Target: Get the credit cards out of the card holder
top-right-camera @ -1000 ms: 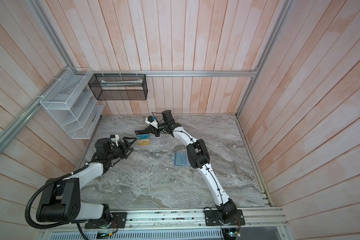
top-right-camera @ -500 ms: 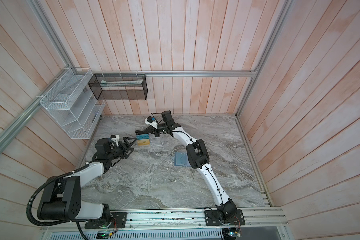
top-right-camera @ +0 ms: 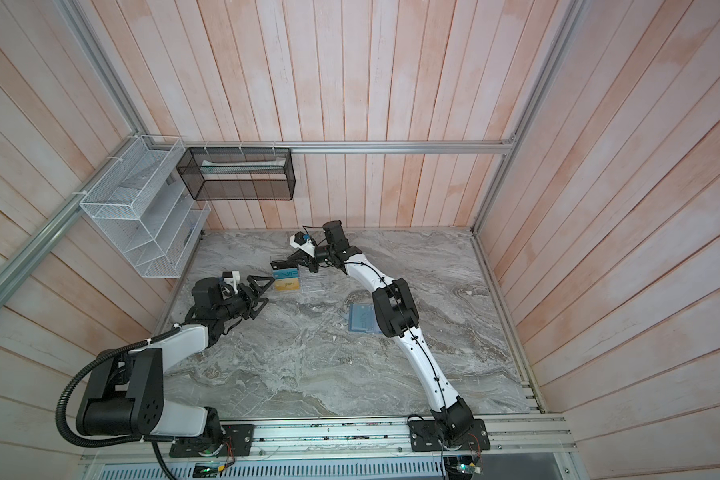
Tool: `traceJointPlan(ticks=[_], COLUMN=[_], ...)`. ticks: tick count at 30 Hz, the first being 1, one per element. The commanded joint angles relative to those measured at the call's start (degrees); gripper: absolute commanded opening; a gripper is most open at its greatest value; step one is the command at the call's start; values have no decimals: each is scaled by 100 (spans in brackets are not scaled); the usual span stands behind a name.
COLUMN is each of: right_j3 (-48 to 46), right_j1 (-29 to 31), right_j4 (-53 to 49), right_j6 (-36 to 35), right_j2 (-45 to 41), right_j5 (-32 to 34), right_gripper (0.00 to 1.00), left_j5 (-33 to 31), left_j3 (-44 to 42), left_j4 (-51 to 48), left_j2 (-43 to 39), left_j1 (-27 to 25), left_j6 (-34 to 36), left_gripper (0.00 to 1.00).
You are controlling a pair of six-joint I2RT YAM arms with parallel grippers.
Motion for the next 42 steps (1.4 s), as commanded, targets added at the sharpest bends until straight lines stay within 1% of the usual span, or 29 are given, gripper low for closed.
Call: traceJointPlan(ticks=[1, 11, 21, 24, 25, 29, 33, 37, 39, 41, 42], right_j3=[168, 130, -118, -292, -444, -1120, -1313, -1883, -2228, -2577, -2752], right_j1=[-21, -52, -48, -12, 13, 62, 98, 120, 118, 120, 120], right_j4=[73, -17, -25, -185, -160, 227, 126, 193, 256, 275, 275], right_j6=[-30, -75, -53, -102, -103, 22, 161, 354, 542, 748, 868], right_j2=[198, 102, -274, -497, -800, -1376, -1783, -2443, -2813, -3202, -3400], right_j5=[69, 86, 131, 195, 214, 398, 647, 1003, 1312, 1680, 1867], right_gripper=[12, 14, 17, 21, 23, 30, 34, 39, 43, 51, 57], left_j5=[114, 114, 130, 120, 70, -121, -149, -323, -444, -567, -608], left_j3=[-53, -110, -126, -88, -36, 103, 137, 144, 183, 235, 256], left_j4=[213, 250, 158, 0, -163, -684, -1030, -1371, -1583, -1823, -1911], left_j2=[60, 26, -173, -359, -477, -884, -1189, -1545, -1702, -1829, -1887], left_j1=[30, 30, 30, 17, -11, -135, -262, -488, -629, -746, -807], left_j6=[-2, -26, 5, 69, 152, 419, 532, 699, 809, 908, 949], left_gripper=[100, 100, 100, 100, 100, 100, 100, 100, 100, 100, 100])
